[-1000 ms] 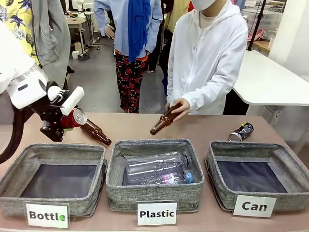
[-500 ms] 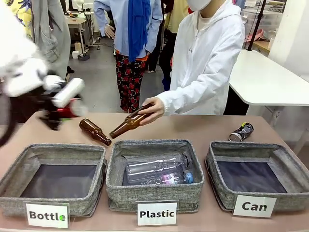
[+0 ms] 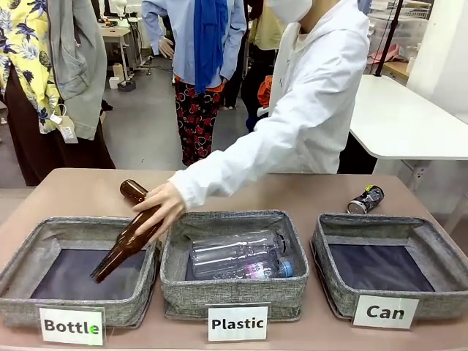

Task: Sort the can waste into the basket.
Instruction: Pick up the can waste from the table and place it in the right Fabric basket.

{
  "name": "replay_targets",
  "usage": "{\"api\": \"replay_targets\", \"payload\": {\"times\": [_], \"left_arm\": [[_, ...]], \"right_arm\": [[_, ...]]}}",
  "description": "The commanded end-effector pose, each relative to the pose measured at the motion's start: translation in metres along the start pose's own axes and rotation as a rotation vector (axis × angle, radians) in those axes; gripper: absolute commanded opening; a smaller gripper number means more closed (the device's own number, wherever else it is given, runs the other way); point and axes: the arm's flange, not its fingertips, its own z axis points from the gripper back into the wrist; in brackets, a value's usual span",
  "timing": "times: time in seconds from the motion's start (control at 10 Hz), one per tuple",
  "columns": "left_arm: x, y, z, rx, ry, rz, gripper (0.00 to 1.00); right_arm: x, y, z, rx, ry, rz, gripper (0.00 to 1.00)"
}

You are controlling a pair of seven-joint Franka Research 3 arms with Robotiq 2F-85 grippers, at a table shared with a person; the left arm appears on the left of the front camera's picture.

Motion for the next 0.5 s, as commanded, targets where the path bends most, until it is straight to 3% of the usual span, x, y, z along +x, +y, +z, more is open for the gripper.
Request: {"api": "replay_targets", "payload": {"times": [0.0, 0.2, 0.4], "left_arm": [[-0.004, -0.093, -0.055, 0.03, -0.064, 0.089, 0.0], [-0.03, -0.129, -0.061, 0.059, -0.138, 0.201, 0.0], [-0.039, -0.137, -0.066, 0.106, -0.166, 0.174, 0.0]], "right_arm": [[0.002, -0.001, -0.001, 0.022, -0.021, 0.027, 1.0], [0.002, -0.001, -0.001, 0.022, -0.021, 0.027, 1.0], [0.002, -0.001, -0.001, 0.022, -0.021, 0.027, 1.0]]}}
